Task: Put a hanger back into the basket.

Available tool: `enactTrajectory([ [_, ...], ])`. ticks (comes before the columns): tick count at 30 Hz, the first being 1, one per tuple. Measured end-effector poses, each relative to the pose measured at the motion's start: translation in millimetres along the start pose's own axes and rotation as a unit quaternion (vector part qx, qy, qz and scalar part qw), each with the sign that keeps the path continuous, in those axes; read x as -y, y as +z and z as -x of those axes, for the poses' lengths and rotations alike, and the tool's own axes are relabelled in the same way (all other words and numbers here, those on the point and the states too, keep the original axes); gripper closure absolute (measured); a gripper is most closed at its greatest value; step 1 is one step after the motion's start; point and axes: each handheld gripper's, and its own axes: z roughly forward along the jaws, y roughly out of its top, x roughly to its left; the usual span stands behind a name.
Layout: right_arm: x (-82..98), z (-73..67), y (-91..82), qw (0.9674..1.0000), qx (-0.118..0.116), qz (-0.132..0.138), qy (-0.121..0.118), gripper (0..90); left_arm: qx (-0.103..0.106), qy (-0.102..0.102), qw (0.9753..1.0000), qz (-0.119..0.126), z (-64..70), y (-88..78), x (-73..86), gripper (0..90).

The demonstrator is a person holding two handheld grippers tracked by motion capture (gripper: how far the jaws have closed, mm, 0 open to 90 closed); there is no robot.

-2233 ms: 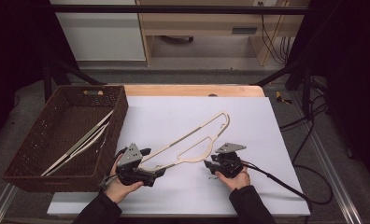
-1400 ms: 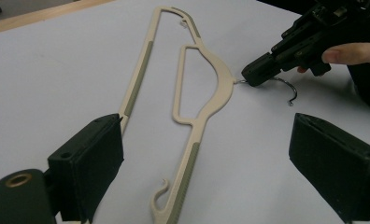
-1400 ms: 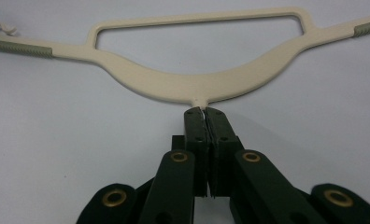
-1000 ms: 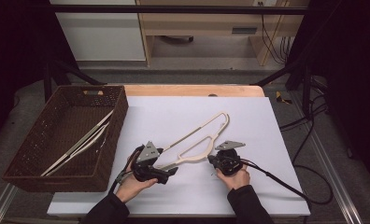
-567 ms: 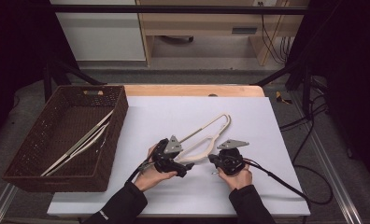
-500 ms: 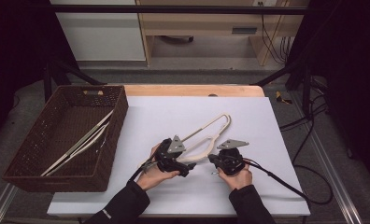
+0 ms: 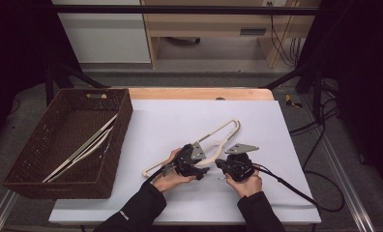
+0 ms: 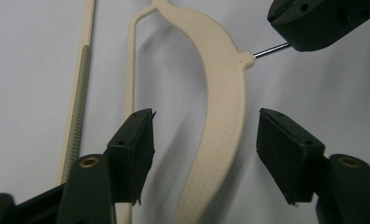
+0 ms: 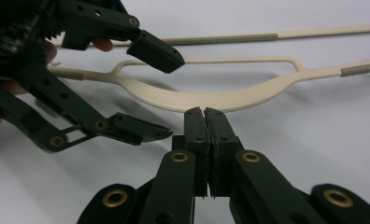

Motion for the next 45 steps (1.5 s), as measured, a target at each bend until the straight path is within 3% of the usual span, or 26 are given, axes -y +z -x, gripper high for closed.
enactTrajectory([
  [3,-1.6,-1.5,-3.0,1.0,-0.002,0.003,0.001,89.4,-0.005,0.019,0.9997,-0.012,0.6,2.0,-2.3,46.0],
  [5,-1.9,0.4,-4.6,0.9999,-0.004,0.003,-0.009,89.4,-0.005,0.017,0.9998,-0.009,1.5,3.0,-3.2,50.7],
  [12,-3.9,-1.2,-7.6,1.0,-0.005,0.005,0.006,89.4,0.011,0.022,0.9996,-0.018,0.4,1.0,-5.8,68.1],
  [16,-3.9,-1.0,-8.8,0.9999,-0.007,0.002,0.01,88.9,0.006,0.026,0.9993,-0.025,1.9,-0.1,-7.4,69.8],
  [18,-4.5,-0.4,-10.3,0.9998,-0.01,0.014,0.006,88.1,0.003,0.027,0.9993,-0.025,2.0,-2.2,-8.5,70.2],
  [23,-8.7,4.9,-28.5,0.9973,-0.026,0.069,-0.009,72.7,-0.002,0.025,0.9995,-0.019,2.1,-7.6,-8.7,71.1],
  [27,-11.4,15.3,-52.8,0.9911,-0.028,0.13,-0.008,61.2,-0.005,0.023,0.9996,-0.015,0.8,-14.7,-9.5,72.5],
  [30,-8.3,27.7,-67.1,0.9873,-0.01,0.159,0.004,50.2,-0.007,0.018,0.9997,-0.011,-2.4,-21.2,-9.6,73.7],
  [34,1.4,46.0,-72.4,0.9862,0.008,0.163,0.029,43.4,-0.012,0.003,0.9999,-0.002,-8.9,-30.9,-9.8,74.9],
  [38,12.2,58.7,-70.2,0.9859,0.016,0.162,0.037,33.9,-0.018,-0.01,0.9998,0.008,-17.9,-43.8,-8.5,77.1],
  [45,19.9,65.4,-71.1,0.9839,0.018,0.172,0.047,18.3,-0.034,-0.039,0.9984,0.023,-33.1,-59.2,-6.5,80.3],
])
